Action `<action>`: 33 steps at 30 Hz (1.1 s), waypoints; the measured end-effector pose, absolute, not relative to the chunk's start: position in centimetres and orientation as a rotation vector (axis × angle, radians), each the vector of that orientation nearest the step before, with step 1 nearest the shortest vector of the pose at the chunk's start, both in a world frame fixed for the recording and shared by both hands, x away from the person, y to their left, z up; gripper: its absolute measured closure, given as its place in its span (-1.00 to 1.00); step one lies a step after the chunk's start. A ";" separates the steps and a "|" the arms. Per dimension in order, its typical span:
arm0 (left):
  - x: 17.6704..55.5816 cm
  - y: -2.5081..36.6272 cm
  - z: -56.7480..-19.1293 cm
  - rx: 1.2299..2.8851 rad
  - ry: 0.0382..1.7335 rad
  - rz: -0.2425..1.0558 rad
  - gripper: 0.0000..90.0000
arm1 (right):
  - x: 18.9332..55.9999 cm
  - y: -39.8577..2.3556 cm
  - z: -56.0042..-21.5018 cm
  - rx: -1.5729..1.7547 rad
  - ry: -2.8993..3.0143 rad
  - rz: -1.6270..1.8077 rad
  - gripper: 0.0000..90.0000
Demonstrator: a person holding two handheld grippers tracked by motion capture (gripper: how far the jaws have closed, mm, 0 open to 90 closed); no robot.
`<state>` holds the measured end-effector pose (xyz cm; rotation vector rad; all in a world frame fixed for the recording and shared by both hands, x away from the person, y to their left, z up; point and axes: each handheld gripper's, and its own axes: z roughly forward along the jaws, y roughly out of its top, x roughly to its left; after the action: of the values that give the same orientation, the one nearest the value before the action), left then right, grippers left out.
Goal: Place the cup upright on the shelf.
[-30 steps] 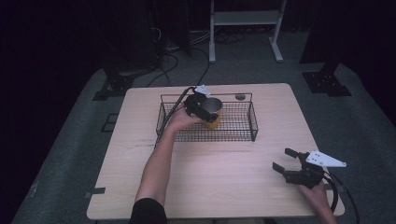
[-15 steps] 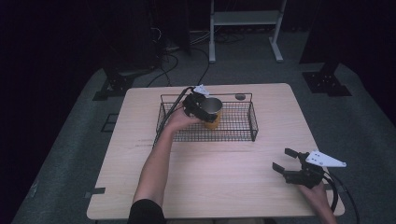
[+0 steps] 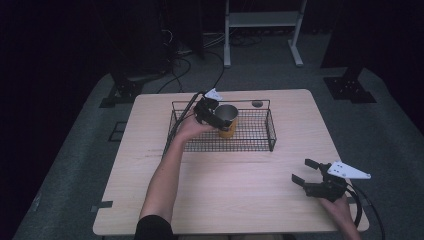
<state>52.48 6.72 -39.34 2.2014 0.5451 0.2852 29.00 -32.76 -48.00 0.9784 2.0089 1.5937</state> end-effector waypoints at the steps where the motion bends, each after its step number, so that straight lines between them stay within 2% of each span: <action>1: 52.4 6.8 -39.3 2.197 0.544 0.284 -1.00 | 29.0 -32.8 -48.0 0.977 2.009 1.594 -0.69; 15: 51.5 7.9 -38.3 2.123 0.538 0.294 -1.00 | 29.2 -33.6 -48.0 1.019 1.971 1.659 -0.69; 33: 49.3 9.2 -37.1 2.043 0.509 0.292 -1.00 | 29.0 -32.9 -48.0 1.004 1.999 1.582 -0.69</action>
<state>49.34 9.22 -37.10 2.0429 0.5088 0.2925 29.04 -32.85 -48.03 1.0044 1.9995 1.5816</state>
